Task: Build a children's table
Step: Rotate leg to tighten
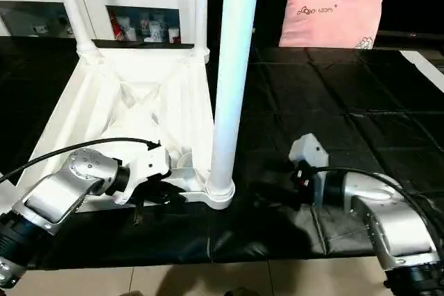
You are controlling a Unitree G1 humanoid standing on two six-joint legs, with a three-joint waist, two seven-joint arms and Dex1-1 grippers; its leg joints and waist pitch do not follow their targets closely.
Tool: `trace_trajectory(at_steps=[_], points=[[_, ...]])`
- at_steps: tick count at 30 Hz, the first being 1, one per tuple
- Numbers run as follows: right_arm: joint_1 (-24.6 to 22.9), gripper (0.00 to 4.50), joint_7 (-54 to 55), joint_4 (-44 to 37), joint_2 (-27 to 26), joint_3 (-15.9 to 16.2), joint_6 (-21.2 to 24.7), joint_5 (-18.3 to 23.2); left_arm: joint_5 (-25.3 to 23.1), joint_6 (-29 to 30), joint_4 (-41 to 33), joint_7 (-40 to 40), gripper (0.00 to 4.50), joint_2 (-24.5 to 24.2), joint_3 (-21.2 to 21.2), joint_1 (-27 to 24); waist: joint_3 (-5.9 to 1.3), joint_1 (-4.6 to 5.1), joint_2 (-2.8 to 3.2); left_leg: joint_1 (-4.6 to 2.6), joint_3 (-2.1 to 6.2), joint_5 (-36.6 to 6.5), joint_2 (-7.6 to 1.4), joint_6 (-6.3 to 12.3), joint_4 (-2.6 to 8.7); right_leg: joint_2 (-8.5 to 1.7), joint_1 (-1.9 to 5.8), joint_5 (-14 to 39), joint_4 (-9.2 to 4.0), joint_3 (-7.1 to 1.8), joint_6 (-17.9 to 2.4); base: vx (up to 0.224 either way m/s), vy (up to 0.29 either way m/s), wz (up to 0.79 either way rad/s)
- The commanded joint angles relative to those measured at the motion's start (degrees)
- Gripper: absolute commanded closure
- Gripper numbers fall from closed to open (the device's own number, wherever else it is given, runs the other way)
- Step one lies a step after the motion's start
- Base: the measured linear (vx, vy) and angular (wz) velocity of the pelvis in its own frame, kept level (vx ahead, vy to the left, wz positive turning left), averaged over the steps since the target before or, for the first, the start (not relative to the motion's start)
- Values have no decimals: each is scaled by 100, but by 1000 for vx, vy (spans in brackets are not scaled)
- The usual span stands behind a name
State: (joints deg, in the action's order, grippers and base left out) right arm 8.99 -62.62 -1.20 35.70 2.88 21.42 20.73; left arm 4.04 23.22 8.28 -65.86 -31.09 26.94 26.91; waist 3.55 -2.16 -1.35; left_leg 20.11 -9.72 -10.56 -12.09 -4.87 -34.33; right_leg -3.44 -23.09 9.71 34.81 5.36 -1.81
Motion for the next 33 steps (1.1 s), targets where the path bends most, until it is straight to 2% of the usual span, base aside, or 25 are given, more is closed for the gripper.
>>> trace_trajectory(at_steps=[1, 3, 5, 7, 10, 13, 14, 16, 17, 18, 19, 20, 26, 28, 33], points=[[83, 152, -74, -66, 67, 33, 73, 78, -4, -180, 84, -121, 446, -41, 35, 84, -365, -32, 15, 5, 36, -1489, -56, 299, 359, -378, 275, 2804, -642, -246, -404, 0, 0, 0], [178, 123, -209, -28, 9, 83, 140, 171, -7, -454, 221, -338, 450, -80, 106, 104, -366, -33, 15, 6, 34, -1465, -52, 310, 359, -376, 278, 2755, -635, -248, -416, 0, 0, 0], [301, 113, -346, 42, -55, 164, 188, 219, -56, -708, 383, -548, 450, -111, 206, 155, -372, -32, 22, 15, 36, -1446, -54, 330, 361, -381, 287, 2715, -630, -251, -425, 0, 0, 0], [437, 98, -448, 226, -107, 336, 18, 71, -55, -876, 486, -739, 450, -101, 259, 198, -376, -32, 35, -4, 36, -1450, -62, 310, 360, -386, 275, 2681, -624, -249, -467, 0, 0, 0], [627, 98, -566, 475, -205, 524, -164, -67, -108, -1098, 622, -882, 450, -76, 324, 269, -384, -54, 48, -21, 26, -1411, -75, 275, 357, -396, 264, 2526, -604, -268, -589, 0, 0, 0], [901, 98, -829, 787, -383, 703, -406, -120, -222, -1368, 872, -1037, 450, -24, 424, 406, -398, -104, 52, -22, 27, -1382, -101, 239, 377, -399, 286, 2234, -550, -279, -723, 0, 0, 0], [1032, 113, -945, 962, -466, 775, -472, -140, -256, -1469, 984, -1102, 450, 8, 458, 472, -399, -122, 40, -22, 21, -1354, -110, 230, 377, -408, 291, 2113, -533, -291, -764, 0, 0, 0], [1241, 123, -1177, 1253, -557, 892, -490, -132, -295, -1629, 1165, -1222, 450, 60, 504, 577, -402, -147, 52, -34, 17, -1354, -104, 225, 372, -417, 293, 2080, -528, -291, -831, 0, 0, 0], [1297, 141, -1244, 1337, -577, 919, -493, -128, -300, -1663, 1207, -1257, 450, 75, 515, 605, -402, -152, 31, -24, 16, -1340, -104, 217, 373, -418, 306, 2072, -517, -295, -851, 0, 0, 0], [1385, 141, -1357, 1463, -605, 974, -481, -112, -318, -1731, 1264, -1329, 450, 90, 536, 642, -397, -175, 18, -28, 13, -1349, -111, 217, 374, -430, 310, 2126, -526, -296, -844, 0, 0, 0], [1385, 141, -1357, 1463, -605, 974, -481, -112, -318, -1731, 1264, -1329, 450, 90, 536, 642, -398, -188, 32, -30, 17, -1331, -114, 214, 377, -434, 312, 2129, -521, -300, -842, 0, 0, 0], [1549, 160, -1532, 1702, -677, 1073, -495, -109, -359, -1840, 1349, -1432, 450, 111, 581, 704, -407, -218, 23, -39, 14, -1292, -128, 212, 378, -433, 311, 2052, -508, -306, -846, 0, 0, 0], [1777, 204, -1924, 2130, -732, 1223, -558, -175, -428, -2026, 1561, -1549, 450, 165, 604, 804, -428, -288, 19, -26, 8, -1113, -142, 194, 380, -445, 333, 1677, -445, -317, -976, 0, 0, 0], [1824, 218, -1951, 2243, -754, 1222, -615, -202, -436, -2059, 1611, -1565, 450, 178, 599, 825, -424, -290, 9, -13, 4, -1105, -133, 196, 374, -450, 341, 1699, -447, -317, -959, 0, 0, 0], [1975, 243, -2006, 2604, -867, 1248, -793, -295, -520, -2190, 1836, -1550, 450, 249, 557, 894, -401, -279, 20, -33, 5, -1265, -123, 165, 373, -448, 312, 2146, -503, -306, -851, 0, 0, 0]])
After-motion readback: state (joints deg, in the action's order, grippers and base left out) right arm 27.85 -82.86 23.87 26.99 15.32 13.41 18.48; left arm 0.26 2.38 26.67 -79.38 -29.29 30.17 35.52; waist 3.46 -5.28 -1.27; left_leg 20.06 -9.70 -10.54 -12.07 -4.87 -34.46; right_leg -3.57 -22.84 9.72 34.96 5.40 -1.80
